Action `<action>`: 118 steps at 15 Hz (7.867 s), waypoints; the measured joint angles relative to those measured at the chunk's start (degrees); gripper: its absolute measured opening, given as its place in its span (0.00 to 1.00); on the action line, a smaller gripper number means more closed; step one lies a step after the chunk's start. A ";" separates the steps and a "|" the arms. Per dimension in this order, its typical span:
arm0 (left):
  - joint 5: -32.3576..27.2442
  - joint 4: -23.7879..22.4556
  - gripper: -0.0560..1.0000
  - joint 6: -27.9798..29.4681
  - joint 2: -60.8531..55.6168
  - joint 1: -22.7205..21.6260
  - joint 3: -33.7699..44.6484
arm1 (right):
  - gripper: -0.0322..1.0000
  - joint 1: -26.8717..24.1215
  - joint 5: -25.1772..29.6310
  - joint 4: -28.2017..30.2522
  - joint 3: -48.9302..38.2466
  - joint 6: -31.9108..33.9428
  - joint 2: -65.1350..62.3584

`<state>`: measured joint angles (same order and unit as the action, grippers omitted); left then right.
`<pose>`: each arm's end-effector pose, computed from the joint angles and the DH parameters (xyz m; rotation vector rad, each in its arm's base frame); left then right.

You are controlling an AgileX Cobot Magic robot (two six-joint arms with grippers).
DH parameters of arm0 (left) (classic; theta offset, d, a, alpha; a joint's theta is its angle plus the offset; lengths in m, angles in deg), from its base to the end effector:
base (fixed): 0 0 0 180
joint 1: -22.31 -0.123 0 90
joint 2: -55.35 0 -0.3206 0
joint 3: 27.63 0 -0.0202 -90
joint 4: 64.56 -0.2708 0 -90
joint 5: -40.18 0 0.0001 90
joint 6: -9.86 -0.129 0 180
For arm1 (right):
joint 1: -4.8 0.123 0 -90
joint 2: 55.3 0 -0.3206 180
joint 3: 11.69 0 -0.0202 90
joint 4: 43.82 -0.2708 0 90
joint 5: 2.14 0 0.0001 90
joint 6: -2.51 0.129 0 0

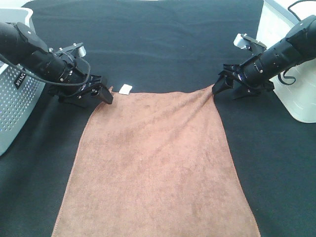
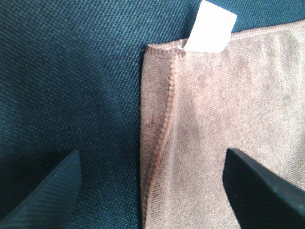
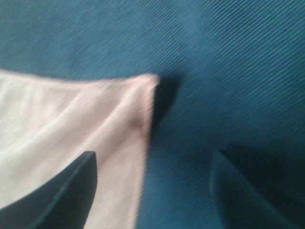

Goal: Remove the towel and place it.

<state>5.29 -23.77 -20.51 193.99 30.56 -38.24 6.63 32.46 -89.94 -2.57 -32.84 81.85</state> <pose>0.5030 -0.1217 0.0747 0.1910 2.7046 -0.5881 0.5111 0.0692 0.0847 -0.0548 2.6491 0.6034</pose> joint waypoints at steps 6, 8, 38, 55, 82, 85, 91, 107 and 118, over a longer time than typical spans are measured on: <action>0.40 1.03 0.77 0.11 0.06 0.00 0.00 | 0.67 0.00 -1.03 0.06 0.00 0.00 0.63; 0.57 1.43 0.77 0.17 0.11 0.00 0.00 | 0.67 0.00 -0.97 -0.57 0.06 0.00 1.72; 13.64 -3.09 0.05 0.57 -0.52 6.93 0.34 | 0.04 6.70 -13.69 -0.11 -0.11 1.20 1.43; 31.05 -9.63 0.05 0.40 -0.57 6.93 -11.69 | 0.04 6.76 -21.77 3.32 17.88 1.15 2.46; 42.11 -10.37 0.05 3.04 16.73 7.10 -21.03 | 0.05 7.16 -24.18 2.35 30.83 1.09 19.94; 42.40 -10.37 0.14 3.04 16.73 7.10 -21.03 | 0.36 7.16 -24.58 1.95 30.88 1.20 19.94; 43.43 -9.80 0.79 4.70 17.82 6.93 -21.03 | 0.76 7.16 -25.50 1.95 30.88 1.20 19.94; -9.68 -18.16 0.81 12.49 -9.63 -0.92 -21.20 | 0.76 6.99 22.86 17.25 31.46 17.88 -6.13; -28.13 -40.11 0.89 26.64 -39.36 -14.61 -7.56 | 0.76 6.25 35.07 35.81 18.39 34.61 -34.49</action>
<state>-22.84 -63.88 6.13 154.63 15.95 -45.80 12.88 67.53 -54.13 15.82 1.77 47.36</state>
